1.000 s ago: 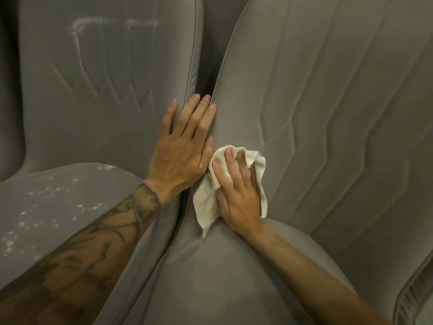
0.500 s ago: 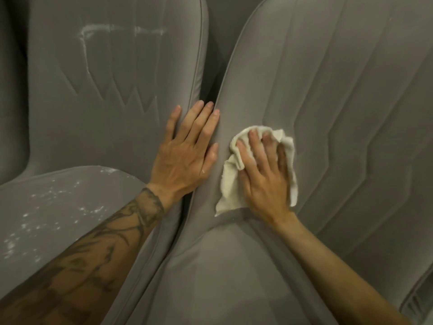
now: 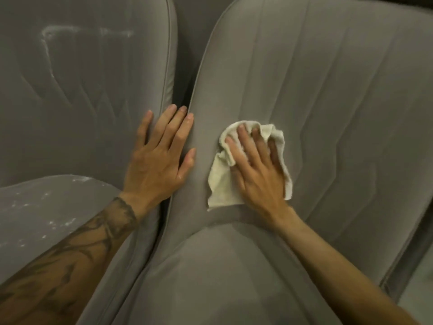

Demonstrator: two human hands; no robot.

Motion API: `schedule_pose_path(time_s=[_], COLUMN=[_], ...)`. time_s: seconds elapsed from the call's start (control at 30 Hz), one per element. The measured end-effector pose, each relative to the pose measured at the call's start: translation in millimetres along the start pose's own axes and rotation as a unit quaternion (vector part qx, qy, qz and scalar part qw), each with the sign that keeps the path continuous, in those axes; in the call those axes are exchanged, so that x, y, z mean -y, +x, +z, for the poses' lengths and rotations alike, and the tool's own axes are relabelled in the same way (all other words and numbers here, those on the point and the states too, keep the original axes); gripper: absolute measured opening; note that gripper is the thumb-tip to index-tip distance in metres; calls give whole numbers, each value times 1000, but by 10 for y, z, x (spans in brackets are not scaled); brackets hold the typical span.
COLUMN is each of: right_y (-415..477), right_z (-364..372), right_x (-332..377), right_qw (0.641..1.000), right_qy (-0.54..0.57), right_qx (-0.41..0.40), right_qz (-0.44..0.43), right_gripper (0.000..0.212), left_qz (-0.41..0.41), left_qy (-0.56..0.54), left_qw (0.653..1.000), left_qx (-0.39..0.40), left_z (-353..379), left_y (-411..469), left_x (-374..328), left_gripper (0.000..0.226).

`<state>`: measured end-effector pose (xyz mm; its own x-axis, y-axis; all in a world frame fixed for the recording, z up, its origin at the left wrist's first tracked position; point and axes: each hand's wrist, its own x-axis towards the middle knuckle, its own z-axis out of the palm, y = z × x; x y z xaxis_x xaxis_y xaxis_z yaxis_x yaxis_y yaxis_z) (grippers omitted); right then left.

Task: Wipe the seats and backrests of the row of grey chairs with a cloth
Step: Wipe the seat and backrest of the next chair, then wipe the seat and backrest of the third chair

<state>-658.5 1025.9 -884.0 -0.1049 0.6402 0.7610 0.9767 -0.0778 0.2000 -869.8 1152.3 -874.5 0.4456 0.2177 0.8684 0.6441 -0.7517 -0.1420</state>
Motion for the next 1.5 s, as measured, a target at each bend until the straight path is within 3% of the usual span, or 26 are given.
schedule_pose_path(time_s=[0.1, 0.23, 0.3, 0.5, 0.67, 0.77, 0.87, 1.03, 1.13, 1.2, 1.37, 1.5], right_y=[539, 1065, 842, -431, 131, 450, 156, -337, -522, -598, -574, -202], right_z=[-201, -281, -157, 256, 241, 265, 295, 226, 118, -14, -415, -575], right_x=[-485, -647, -463, 375, 399, 533, 780, 1110, 1358, 1508, 1824, 2204], right_qw=[992, 972, 977, 993, 986, 971, 959, 956, 939, 911, 809, 813], right_qy=[-84, -72, -55, 82, 158, 214, 268, 294, 332, 396, 537, 543], right_qx=[-87, -189, -169, 11, -36, -77, -56, 20, 84, 119, 151, 93], right_qz=[32, 118, 119, 87, 49, 69, 69, 4, -28, -7, 188, 189], right_gripper=[54, 53, 55, 61, 55, 54, 54, 53, 47, 47, 44, 46], left_qz=[3, 2, 1, -4, -9, -14, -8, 2, -55, -98, -247, -327], left_qy=[4, 10, 11, 7, 2, -26, -69, -126, -152, -151, -132, -98], left_qw=[1000, 1000, 1000, 1000, 1000, 999, 994, 976, 963, 956, 923, 896], left_qx=[-5, -9, -10, 6, 21, 39, 86, 176, 214, 233, 264, 284], left_z=[-5, 15, 25, 10, -10, -53, -187, -720, -1158, -1445, -2112, -2443], left_y=[-2, -8, -11, 6, 10, 23, 19, -551, -1115, -1429, -1995, -2262], left_x=[-15, -20, -26, -34, -53, -55, -34, -31, -1, 74, 377, 585], left_gripper=[59, 59, 60, 59, 58, 63, 69, 58, 55, 56, 61, 56])
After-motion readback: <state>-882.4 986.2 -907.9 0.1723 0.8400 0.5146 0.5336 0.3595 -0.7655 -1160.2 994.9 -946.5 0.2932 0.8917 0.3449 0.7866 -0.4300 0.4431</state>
